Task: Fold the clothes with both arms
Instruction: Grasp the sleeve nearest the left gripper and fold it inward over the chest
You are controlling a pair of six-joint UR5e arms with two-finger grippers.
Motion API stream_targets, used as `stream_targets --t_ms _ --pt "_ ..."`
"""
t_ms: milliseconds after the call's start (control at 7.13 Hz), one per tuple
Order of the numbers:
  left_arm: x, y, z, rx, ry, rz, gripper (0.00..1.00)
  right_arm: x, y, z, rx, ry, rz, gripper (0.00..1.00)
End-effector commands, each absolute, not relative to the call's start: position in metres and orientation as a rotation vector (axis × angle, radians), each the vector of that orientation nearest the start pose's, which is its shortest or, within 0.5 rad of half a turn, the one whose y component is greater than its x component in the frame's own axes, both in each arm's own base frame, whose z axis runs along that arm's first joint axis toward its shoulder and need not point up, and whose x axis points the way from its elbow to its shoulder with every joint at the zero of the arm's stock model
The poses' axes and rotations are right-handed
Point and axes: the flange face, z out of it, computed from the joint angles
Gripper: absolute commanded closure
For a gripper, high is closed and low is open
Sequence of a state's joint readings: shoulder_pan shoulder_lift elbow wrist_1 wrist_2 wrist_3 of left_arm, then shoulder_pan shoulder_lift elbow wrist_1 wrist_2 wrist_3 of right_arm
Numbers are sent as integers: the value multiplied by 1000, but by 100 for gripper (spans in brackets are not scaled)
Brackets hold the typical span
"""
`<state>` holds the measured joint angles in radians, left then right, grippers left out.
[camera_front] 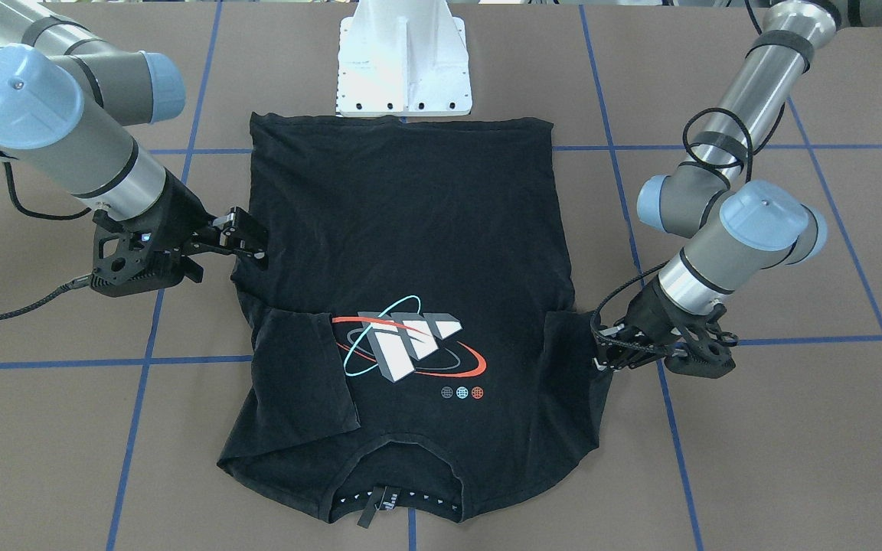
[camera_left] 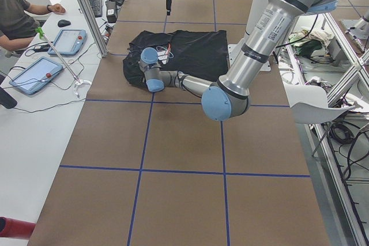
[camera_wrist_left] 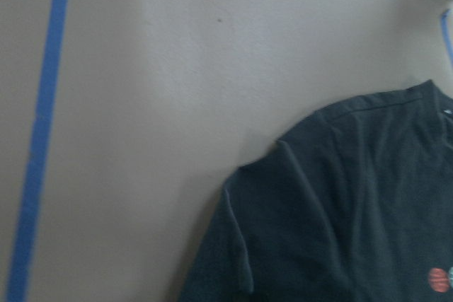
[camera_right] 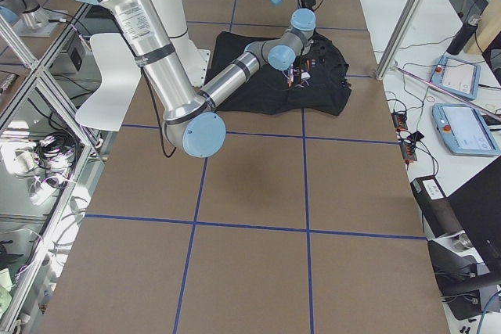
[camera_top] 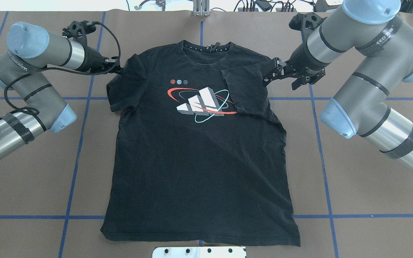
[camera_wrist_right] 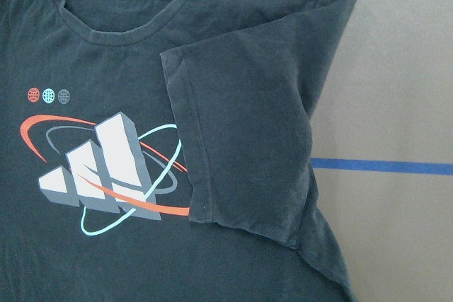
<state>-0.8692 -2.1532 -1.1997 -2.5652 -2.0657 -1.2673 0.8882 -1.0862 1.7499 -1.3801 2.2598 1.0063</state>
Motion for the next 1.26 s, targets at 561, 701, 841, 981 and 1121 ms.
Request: stream_targets --t_ms 561,701,841,981,1121 --pt "523 -649 314 299 1230 -402 100 -338 -519 280 39 -1044 -12 0" --pt "525 -653 290 286 1264 -434 100 -338 -518 283 34 -1042 -11 0" --pt "527 -655 271 283 1291 -446 100 -338 -518 284 33 -1039 -9 0" --pt "528 -654 272 278 1294 -451 100 -338 -517 284 32 -1039 -11 0" --pt "528 -654 271 279 1297 -450 100 -339 -518 287 29 -1036 -9 0"
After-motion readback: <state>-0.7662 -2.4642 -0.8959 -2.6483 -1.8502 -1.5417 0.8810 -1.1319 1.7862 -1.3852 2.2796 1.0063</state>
